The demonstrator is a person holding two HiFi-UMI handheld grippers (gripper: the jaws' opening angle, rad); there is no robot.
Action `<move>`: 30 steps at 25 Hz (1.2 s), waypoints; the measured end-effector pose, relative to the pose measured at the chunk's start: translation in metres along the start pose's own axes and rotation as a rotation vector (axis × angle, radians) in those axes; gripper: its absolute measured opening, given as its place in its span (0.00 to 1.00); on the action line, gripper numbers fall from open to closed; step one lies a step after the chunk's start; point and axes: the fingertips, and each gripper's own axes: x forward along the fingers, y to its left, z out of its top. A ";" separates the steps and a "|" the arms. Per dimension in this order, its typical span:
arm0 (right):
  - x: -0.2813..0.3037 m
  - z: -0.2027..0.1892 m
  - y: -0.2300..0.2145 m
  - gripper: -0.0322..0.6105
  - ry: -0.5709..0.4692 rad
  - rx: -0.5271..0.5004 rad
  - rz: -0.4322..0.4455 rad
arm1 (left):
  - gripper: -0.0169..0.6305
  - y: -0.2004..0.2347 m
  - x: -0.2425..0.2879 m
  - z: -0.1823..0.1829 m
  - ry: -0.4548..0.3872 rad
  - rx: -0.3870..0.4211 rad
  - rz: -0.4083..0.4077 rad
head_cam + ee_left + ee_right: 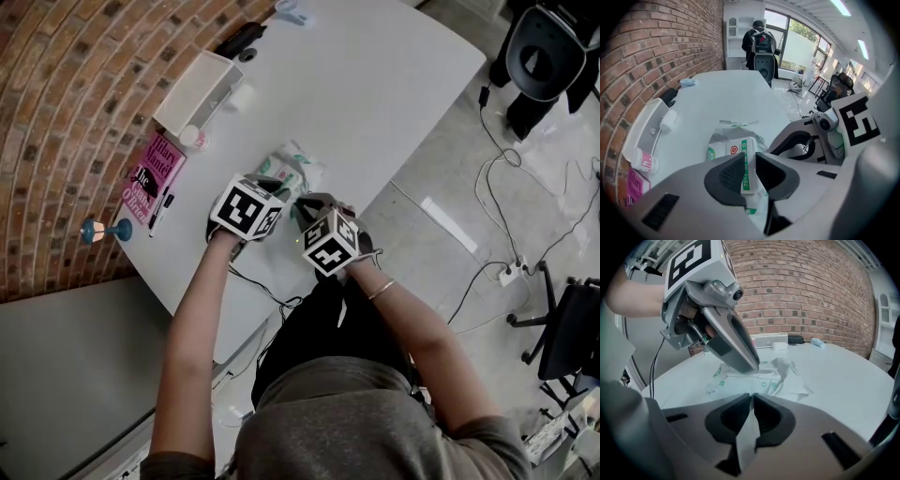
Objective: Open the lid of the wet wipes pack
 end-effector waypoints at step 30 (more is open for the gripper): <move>0.000 -0.001 -0.001 0.11 0.002 -0.020 -0.031 | 0.08 0.091 -0.019 -0.001 -0.152 -0.163 0.142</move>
